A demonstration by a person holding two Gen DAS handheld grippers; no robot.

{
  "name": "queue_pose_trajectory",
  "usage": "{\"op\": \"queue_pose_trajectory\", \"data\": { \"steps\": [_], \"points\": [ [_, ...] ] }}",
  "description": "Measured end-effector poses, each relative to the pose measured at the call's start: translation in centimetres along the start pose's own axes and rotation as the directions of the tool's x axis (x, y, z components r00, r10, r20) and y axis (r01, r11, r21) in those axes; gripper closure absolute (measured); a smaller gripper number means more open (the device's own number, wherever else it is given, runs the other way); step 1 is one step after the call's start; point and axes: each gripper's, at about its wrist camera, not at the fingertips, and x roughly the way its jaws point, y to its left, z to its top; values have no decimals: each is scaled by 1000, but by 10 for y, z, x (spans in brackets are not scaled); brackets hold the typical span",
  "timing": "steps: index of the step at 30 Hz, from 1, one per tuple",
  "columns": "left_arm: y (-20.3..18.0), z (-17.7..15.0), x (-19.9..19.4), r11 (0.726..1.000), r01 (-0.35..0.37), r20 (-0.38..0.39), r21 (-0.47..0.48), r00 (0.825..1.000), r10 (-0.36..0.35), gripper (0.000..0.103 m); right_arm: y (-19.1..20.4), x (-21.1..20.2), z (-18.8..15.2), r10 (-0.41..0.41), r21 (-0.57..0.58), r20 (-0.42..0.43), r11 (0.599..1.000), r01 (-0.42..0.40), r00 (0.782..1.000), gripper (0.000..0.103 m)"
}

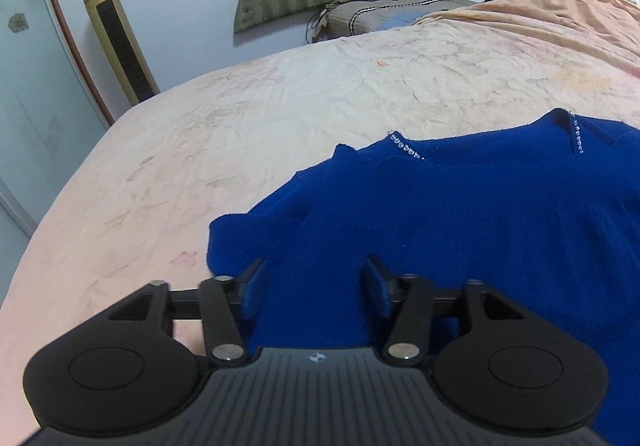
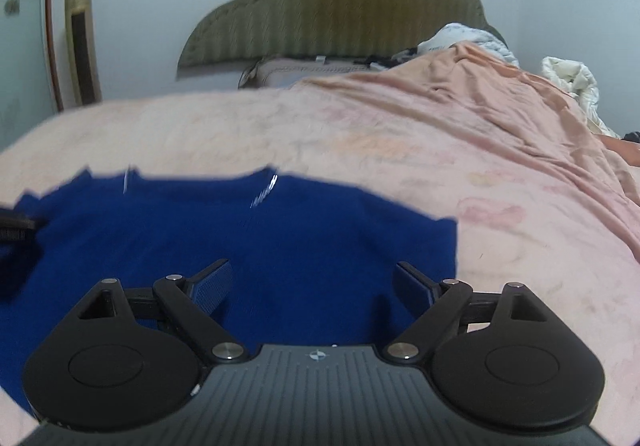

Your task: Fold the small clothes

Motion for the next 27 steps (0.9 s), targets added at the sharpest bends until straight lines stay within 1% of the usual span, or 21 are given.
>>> {"op": "queue_pose_trajectory", "data": {
  "steps": [3,4,9,11,14,16,18,19,20,22,25,27],
  "points": [
    [1,-4,2,1000,-2,3,-14,1000,2,45,4,11,-6,-24,-2,-53,1000,24,998,13],
    [2,-5,2,1000,-1,7,-19,1000,1,45,5,11,-9,-25,5,-59,1000,25,998,12],
    [1,-9,1,999,-27,23,-26,999,27,37,7,9,-22,-30,28,-61,999,31,998,0],
    [1,-11,1,999,-37,31,-27,999,38,33,7,10,-28,-30,38,-58,999,32,998,0],
    [3,-11,-4,998,-36,19,-54,999,37,33,7,12,-32,-36,37,-38,999,37,999,0],
    [6,-13,-16,996,-8,13,-89,1000,9,33,6,13,-32,-31,43,-38,999,33,999,0],
    [6,-20,-31,989,44,20,-138,999,-42,27,2,14,-31,-21,58,-39,998,23,999,0],
    [5,-24,-38,987,59,24,-150,998,-56,21,1,14,-32,-18,61,-39,998,21,999,0],
    [2,-29,-43,986,72,28,-152,997,-69,19,1,14,-32,-17,63,-38,998,19,999,0],
    [-3,-39,-47,986,79,27,-147,997,-76,19,1,14,-32,-18,61,-37,998,20,999,0],
    [-7,-52,-39,985,83,0,-149,996,-84,17,0,13,-32,-17,64,-35,998,19,999,0],
    [-8,-58,-39,983,81,33,-167,997,-76,13,-1,12,-33,-12,72,-33,997,15,999,0]
  ]
}}
